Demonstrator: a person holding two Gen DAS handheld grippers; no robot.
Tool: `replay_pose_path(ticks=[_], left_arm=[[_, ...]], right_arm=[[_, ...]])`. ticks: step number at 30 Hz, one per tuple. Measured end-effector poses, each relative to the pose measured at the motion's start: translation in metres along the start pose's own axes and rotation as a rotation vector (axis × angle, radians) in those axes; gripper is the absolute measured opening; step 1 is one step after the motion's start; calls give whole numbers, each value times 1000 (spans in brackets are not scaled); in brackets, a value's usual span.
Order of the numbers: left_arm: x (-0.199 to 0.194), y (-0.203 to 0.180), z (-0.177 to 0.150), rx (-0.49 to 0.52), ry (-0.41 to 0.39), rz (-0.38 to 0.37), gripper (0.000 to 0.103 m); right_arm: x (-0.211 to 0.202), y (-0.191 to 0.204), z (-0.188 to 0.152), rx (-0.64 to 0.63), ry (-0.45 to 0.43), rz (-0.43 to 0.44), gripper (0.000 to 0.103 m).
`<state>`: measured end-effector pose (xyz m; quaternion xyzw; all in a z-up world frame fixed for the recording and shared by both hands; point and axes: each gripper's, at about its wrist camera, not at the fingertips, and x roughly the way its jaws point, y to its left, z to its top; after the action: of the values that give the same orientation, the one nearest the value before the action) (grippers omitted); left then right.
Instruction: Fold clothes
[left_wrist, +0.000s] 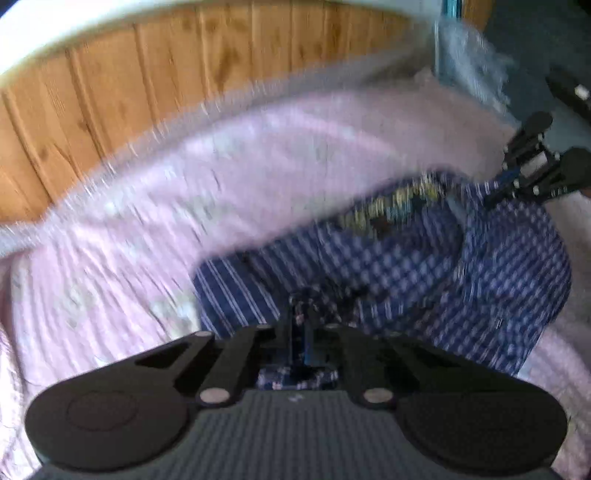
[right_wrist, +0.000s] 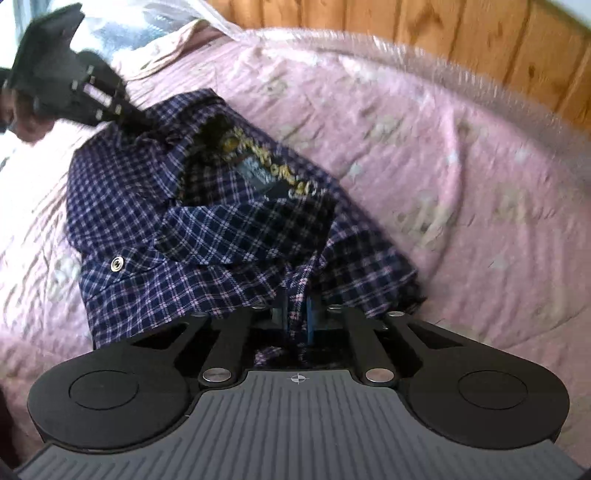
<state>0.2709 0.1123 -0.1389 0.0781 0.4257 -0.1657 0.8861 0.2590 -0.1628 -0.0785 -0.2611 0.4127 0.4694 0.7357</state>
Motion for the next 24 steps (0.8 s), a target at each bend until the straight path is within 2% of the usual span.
replay_pose_path(ticks=[3,6,11,14,15,16,17,18,20,21,22,24], left_arm=[[-21,14,8,-66,-67,38,5],[-8,26,8,-102,-51,64,5],[50,26,-1,-82,67,176,6],[60,16,-7,-64,93,228,7],[57,13,-8,-60,94,242,11],[50,14,-8,-72,90,257,16],[41,14,-7,-89,78,272,18],[26,15,-4,-118,45,287,20],[-3,11,2,-166,-33,293,20],[-12,9,5,-188,-68,257,20],[-12,5,9,-200,-83,208,21],[11,-7,13,-165,-50,168,23]], right_arm=[[-27,1,7,-7,-69,-48,4],[-35,-6,15,20,-121,-101,4],[19,-18,20,44,-73,-217,4],[50,-21,14,56,-32,-267,6],[54,-21,13,57,-23,-289,11],[50,-20,12,66,-24,-323,28],[41,-21,13,95,-38,-346,36],[30,-21,14,125,-57,-367,39],[-1,-16,15,202,-155,-378,39],[-13,-13,14,234,-197,-355,39],[-16,-9,16,253,-219,-313,38],[-1,-3,19,239,-191,-230,31]])
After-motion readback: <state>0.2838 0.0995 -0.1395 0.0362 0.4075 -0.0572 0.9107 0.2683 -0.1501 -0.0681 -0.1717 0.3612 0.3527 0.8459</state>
